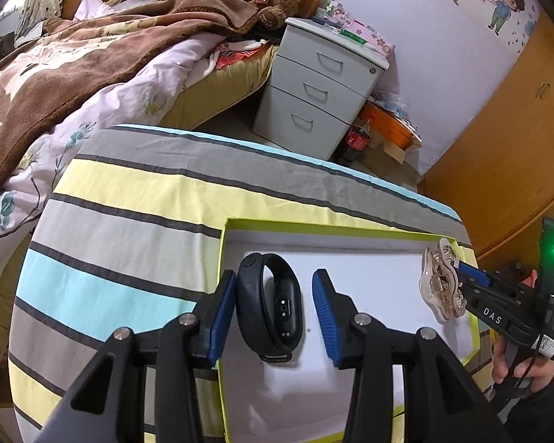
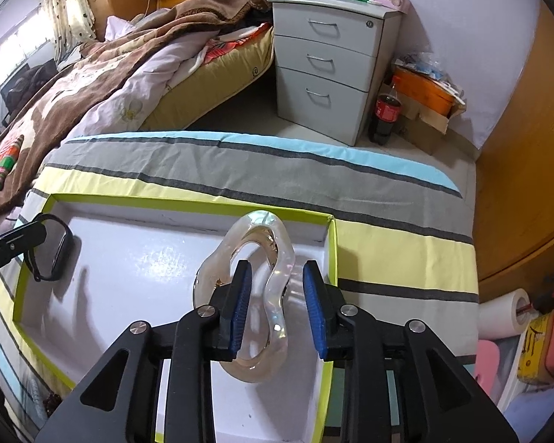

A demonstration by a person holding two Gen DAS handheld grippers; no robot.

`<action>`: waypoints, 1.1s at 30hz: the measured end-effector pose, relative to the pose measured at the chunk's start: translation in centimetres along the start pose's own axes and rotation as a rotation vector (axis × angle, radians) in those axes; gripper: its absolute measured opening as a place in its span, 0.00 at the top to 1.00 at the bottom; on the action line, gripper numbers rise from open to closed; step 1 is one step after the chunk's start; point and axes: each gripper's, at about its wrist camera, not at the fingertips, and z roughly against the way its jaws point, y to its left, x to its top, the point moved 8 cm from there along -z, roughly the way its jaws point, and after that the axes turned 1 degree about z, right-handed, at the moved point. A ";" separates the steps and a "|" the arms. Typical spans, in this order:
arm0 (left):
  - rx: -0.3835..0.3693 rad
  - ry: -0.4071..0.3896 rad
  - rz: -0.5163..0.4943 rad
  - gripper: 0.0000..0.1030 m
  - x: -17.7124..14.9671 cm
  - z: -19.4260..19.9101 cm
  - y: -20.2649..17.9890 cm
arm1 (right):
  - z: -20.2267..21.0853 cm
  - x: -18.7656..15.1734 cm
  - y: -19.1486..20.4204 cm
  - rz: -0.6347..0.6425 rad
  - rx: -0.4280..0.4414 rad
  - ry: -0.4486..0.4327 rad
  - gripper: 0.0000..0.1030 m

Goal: Organize jewelry
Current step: 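Open both grippers to drop the band and claw clip into the lid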

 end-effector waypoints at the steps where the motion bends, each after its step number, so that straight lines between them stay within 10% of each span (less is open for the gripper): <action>1: 0.002 -0.002 0.002 0.53 0.0 0.1 0.0 | 0.1 0.0 0.0 -0.002 0.002 -0.004 0.69; 33: -0.052 -0.077 -0.062 0.30 -4.2 8.0 -1.4 | 9.0 -4.6 0.3 -0.023 0.037 -0.165 0.58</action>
